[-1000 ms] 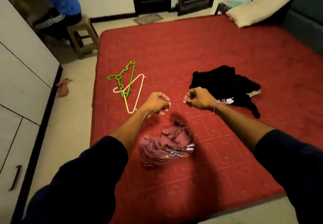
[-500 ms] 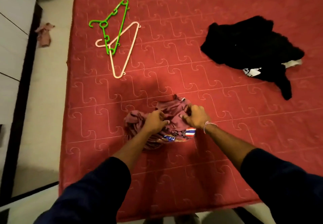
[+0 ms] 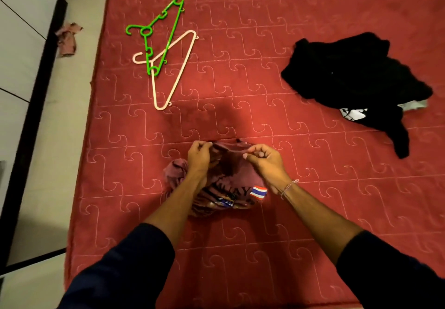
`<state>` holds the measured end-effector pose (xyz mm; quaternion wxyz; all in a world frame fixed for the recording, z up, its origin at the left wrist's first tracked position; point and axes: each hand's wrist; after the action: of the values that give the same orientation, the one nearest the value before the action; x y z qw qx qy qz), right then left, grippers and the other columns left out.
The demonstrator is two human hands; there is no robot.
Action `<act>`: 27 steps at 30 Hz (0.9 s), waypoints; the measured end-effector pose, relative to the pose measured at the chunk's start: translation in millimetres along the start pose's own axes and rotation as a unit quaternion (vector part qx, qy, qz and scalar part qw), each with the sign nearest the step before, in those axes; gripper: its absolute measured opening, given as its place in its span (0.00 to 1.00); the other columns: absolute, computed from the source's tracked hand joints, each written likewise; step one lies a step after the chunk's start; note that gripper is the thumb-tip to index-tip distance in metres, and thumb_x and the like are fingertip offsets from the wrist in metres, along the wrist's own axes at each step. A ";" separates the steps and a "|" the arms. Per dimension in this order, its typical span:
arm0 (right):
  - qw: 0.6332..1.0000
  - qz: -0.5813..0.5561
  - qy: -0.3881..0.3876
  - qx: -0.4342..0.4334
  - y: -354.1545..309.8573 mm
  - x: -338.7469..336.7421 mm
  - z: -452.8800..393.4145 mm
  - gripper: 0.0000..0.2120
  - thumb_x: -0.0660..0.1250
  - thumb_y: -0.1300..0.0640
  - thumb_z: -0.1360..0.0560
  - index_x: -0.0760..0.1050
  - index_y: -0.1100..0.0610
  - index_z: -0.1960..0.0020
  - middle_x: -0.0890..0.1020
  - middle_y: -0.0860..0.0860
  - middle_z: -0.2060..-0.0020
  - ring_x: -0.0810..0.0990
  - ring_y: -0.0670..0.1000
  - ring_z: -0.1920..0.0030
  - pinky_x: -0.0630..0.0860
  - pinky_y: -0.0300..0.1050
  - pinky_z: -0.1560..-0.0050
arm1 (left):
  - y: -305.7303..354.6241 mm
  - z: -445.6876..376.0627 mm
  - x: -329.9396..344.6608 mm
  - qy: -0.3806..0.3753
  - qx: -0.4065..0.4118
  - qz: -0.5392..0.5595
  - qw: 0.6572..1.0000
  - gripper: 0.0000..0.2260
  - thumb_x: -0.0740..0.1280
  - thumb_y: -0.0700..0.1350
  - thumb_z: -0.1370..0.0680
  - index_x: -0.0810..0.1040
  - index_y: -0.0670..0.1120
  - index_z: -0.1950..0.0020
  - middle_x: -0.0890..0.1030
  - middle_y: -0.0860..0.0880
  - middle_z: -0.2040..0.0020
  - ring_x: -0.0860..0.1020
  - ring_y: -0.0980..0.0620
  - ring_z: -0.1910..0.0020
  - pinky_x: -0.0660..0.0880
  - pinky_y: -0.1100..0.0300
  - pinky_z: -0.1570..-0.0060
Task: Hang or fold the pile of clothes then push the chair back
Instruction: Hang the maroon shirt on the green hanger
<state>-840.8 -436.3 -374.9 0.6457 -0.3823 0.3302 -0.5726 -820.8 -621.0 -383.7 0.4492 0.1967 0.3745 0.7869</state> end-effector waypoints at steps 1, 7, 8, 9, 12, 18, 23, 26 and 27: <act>0.998 -0.055 -0.011 0.012 -3.8 0.5 -0.6 0.12 0.73 0.73 0.29 0.78 0.59 0.53 0.82 0.54 0.63 0.78 0.47 0.62 0.75 0.37 0.57 | 9.9 1.2 0.2 -0.007 -0.009 0.038 0.999 0.06 0.63 0.43 0.18 0.74 0.47 0.55 0.82 0.44 0.58 0.82 0.44 0.57 0.82 0.50 0.60; 0.959 -0.053 -0.253 0.116 -34.7 2.7 6.2 0.37 0.84 0.49 0.38 0.74 0.58 0.35 0.83 0.60 0.45 0.80 0.56 0.49 0.76 0.45 0.52 | 73.7 13.5 6.0 -0.033 0.051 0.072 0.996 0.05 0.63 0.41 0.18 0.75 0.46 0.53 0.83 0.43 0.61 0.81 0.45 0.62 0.80 0.52 0.63; 0.957 -0.019 -0.266 0.117 -40.1 4.5 6.7 0.39 0.83 0.43 0.39 0.75 0.56 0.34 0.83 0.60 0.47 0.81 0.55 0.50 0.77 0.46 0.52 | 82.4 17.2 7.3 -0.063 0.056 0.080 0.993 0.04 0.62 0.40 0.17 0.74 0.45 0.51 0.83 0.40 0.60 0.82 0.43 0.63 0.81 0.50 0.62; 0.957 0.015 -0.269 0.108 -45.9 7.4 7.6 0.37 0.82 0.40 0.38 0.75 0.52 0.34 0.83 0.60 0.49 0.82 0.55 0.51 0.78 0.49 0.53 | 88.6 21.3 8.5 -0.091 0.067 0.080 0.990 0.03 0.61 0.39 0.17 0.73 0.44 0.50 0.83 0.38 0.60 0.82 0.42 0.65 0.81 0.49 0.63; 0.960 0.117 -0.255 0.016 -65.9 16.2 8.5 0.24 0.75 0.45 0.27 0.75 0.47 0.33 0.82 0.60 0.54 0.80 0.54 0.58 0.79 0.54 0.56 | 100.7 31.3 10.4 -0.108 0.144 -0.006 0.984 0.03 0.66 0.38 0.19 0.76 0.44 0.51 0.83 0.40 0.64 0.81 0.48 0.71 0.78 0.58 0.71; 0.965 0.117 -0.226 -0.067 -83.5 30.0 9.1 0.15 0.73 0.55 0.23 0.79 0.58 0.39 0.86 0.55 0.50 0.85 0.50 0.52 0.84 0.54 0.51 | 106.7 42.6 3.5 -0.110 0.220 -0.119 0.962 0.02 0.73 0.37 0.24 0.83 0.43 0.54 0.83 0.50 0.64 0.81 0.58 0.65 0.77 0.64 0.64; 0.975 0.069 -0.161 -0.135 -84.3 42.1 7.3 0.10 0.70 0.63 0.22 0.79 0.66 0.42 0.85 0.60 0.51 0.86 0.52 0.50 0.83 0.45 0.49 | 106.8 46.7 -13.0 -0.113 0.224 -0.146 0.957 0.04 0.73 0.39 0.24 0.84 0.48 0.54 0.85 0.47 0.60 0.84 0.51 0.59 0.82 0.57 0.59; 0.973 0.091 -0.116 -0.178 -87.0 45.6 3.8 0.06 0.68 0.61 0.20 0.80 0.62 0.45 0.85 0.58 0.53 0.84 0.52 0.51 0.82 0.45 0.49 | 104.1 50.1 -17.1 -0.112 0.193 -0.145 0.964 0.03 0.68 0.37 0.20 0.80 0.43 0.49 0.83 0.44 0.58 0.82 0.51 0.62 0.81 0.57 0.64; 0.970 0.103 -0.112 -0.191 -89.1 45.1 2.6 0.05 0.68 0.60 0.20 0.80 0.59 0.46 0.85 0.56 0.54 0.84 0.51 0.52 0.82 0.44 0.50 | 103.3 50.9 -18.6 -0.116 0.168 -0.148 0.968 0.03 0.67 0.37 0.20 0.79 0.43 0.48 0.81 0.45 0.59 0.80 0.51 0.63 0.79 0.58 0.66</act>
<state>-876.2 -485.4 -295.4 0.6495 -0.5237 0.3967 -0.3828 -836.0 -648.5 -271.4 0.5615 0.3023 0.4715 0.6091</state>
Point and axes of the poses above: each hand's wrist, its own z-axis away from the middle knuckle, its own x-axis out of the palm, y = z × x
